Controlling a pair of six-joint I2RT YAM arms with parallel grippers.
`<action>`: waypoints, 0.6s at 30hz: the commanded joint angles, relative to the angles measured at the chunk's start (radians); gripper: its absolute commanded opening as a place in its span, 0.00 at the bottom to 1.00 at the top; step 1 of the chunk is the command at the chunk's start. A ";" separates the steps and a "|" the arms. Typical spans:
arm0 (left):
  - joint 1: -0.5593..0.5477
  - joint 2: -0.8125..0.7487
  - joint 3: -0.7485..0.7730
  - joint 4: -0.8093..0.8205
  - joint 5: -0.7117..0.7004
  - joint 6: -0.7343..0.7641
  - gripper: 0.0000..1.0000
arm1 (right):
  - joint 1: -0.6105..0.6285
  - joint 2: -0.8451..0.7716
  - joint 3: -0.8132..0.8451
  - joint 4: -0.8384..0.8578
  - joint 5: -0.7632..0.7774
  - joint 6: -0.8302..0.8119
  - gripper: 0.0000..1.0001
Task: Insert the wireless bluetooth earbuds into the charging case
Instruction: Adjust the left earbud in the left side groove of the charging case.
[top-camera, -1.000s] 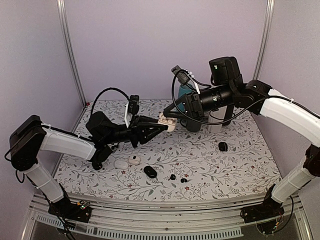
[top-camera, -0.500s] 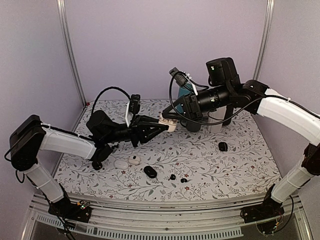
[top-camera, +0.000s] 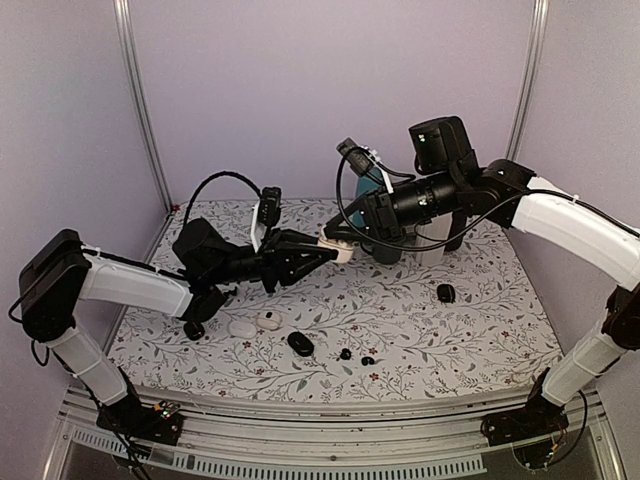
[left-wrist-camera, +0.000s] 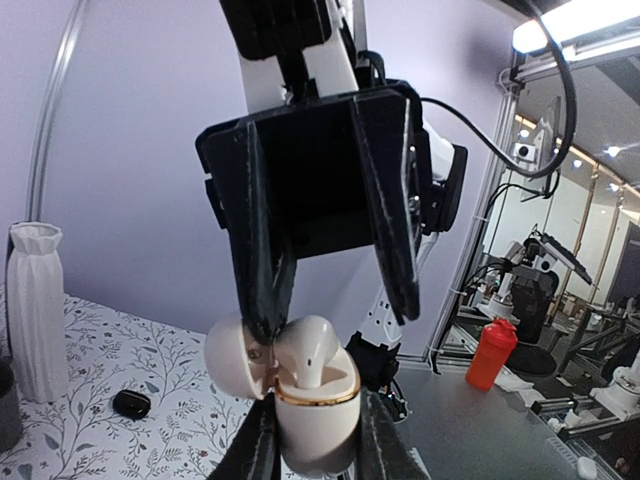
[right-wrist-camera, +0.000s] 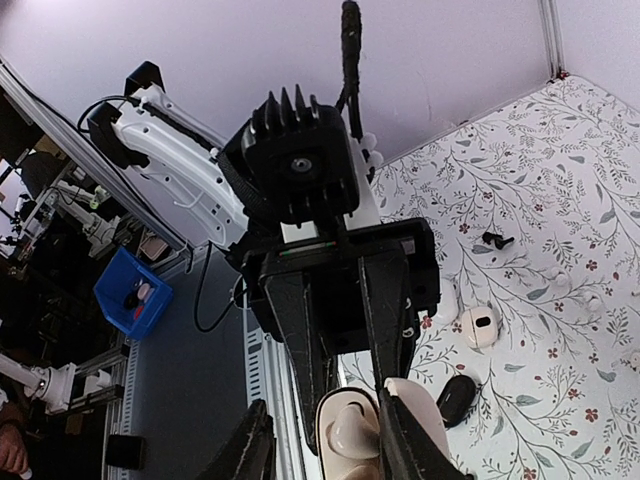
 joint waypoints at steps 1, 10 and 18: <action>0.002 -0.008 0.028 0.021 0.004 -0.005 0.00 | -0.004 0.023 0.025 -0.031 0.012 -0.023 0.36; 0.001 -0.004 0.029 0.013 -0.017 -0.004 0.00 | -0.001 0.011 0.011 -0.043 0.028 -0.032 0.35; 0.001 -0.006 0.014 0.028 -0.028 0.001 0.00 | -0.001 0.001 0.028 -0.015 0.051 -0.012 0.36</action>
